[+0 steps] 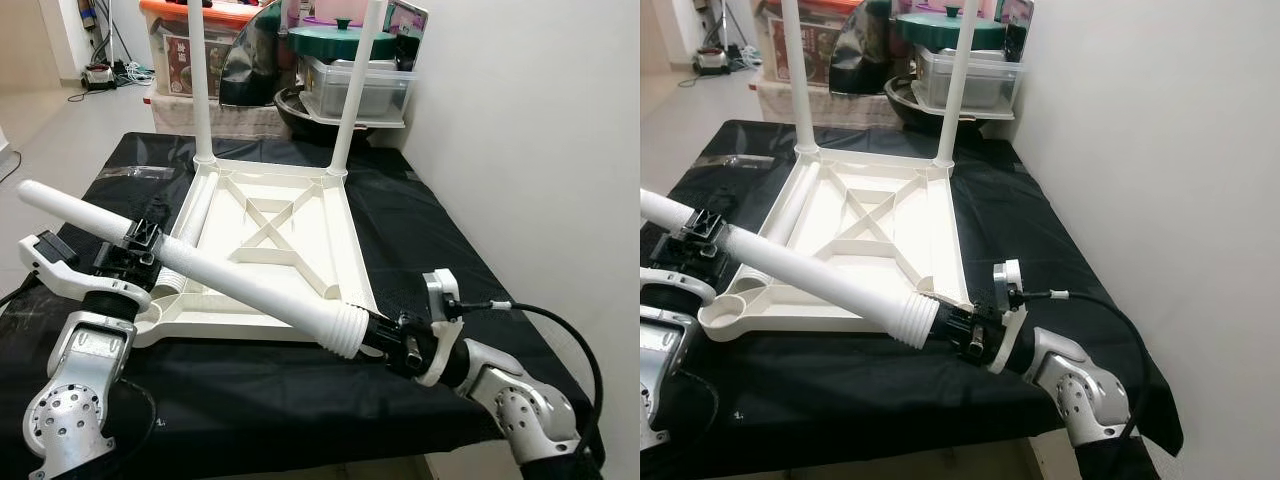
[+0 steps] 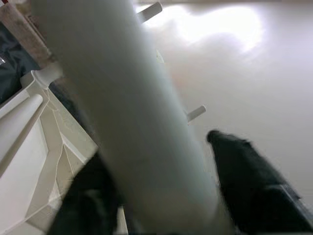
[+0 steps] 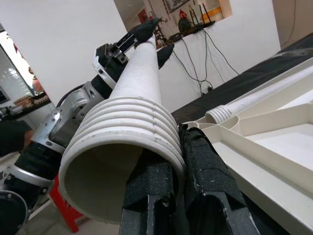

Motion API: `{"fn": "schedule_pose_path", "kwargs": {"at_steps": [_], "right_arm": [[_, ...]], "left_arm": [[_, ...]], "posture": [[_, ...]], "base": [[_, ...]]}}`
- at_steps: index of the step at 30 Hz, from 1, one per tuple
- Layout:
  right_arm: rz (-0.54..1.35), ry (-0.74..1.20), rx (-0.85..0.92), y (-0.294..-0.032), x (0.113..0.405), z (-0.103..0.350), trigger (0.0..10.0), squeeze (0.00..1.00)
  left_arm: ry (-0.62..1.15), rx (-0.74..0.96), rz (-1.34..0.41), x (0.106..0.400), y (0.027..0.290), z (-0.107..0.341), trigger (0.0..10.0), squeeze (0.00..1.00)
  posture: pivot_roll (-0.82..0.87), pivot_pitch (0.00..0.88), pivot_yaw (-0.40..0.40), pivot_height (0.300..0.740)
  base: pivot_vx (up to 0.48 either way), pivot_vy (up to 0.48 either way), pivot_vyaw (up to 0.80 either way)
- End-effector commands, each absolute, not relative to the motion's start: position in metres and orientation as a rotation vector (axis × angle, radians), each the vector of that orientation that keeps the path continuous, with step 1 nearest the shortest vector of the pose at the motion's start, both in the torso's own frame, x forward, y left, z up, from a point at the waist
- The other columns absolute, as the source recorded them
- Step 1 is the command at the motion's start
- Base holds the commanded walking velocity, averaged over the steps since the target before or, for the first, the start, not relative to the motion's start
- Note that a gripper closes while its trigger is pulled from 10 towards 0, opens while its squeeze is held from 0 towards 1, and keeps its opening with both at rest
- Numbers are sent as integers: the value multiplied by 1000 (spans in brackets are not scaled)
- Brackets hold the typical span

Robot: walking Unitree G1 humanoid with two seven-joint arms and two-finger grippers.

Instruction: Building children table

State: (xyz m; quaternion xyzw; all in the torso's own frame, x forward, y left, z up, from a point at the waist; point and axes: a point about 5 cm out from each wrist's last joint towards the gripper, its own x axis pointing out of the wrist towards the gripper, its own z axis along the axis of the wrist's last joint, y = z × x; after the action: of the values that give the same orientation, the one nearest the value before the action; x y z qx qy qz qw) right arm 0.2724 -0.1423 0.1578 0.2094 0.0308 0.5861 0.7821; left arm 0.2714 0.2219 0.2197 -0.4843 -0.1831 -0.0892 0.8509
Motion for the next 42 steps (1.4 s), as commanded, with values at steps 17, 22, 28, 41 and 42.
{"fn": "schedule_pose_path", "kwargs": {"at_steps": [17, 22, 28, 41, 42], "right_arm": [[935, 215, 286, -168, 303, 137, 10000, 1000], [989, 254, 234, -185, 295, 136, 10000, 1000], [988, 283, 173, -207, 289, 135, 10000, 1000], [892, 112, -15, -142, 347, 239, 10000, 0], [961, 131, -18, -127, 342, 240, 10000, 0]], "left_arm": [[-458, -991, -183, 265, 219, 230, 0, 0], [-473, -996, -165, 264, 221, 232, 0, 0], [-483, -993, -145, 263, 223, 232, 0, 0], [-425, -916, -228, 268, 198, 228, 0, 0], [-421, -903, -233, 268, 196, 228, 0, 0]], "posture": [[70, 0, -130, 740], [66, 0, -142, 740], [66, 0, -146, 740], [67, 0, -135, 740], [67, 0, -135, 740]], "base": [[0, 0, 0], [0, 0, 0], [0, 0, 0], [0, 0, 0], [0, 0, 0]]}}
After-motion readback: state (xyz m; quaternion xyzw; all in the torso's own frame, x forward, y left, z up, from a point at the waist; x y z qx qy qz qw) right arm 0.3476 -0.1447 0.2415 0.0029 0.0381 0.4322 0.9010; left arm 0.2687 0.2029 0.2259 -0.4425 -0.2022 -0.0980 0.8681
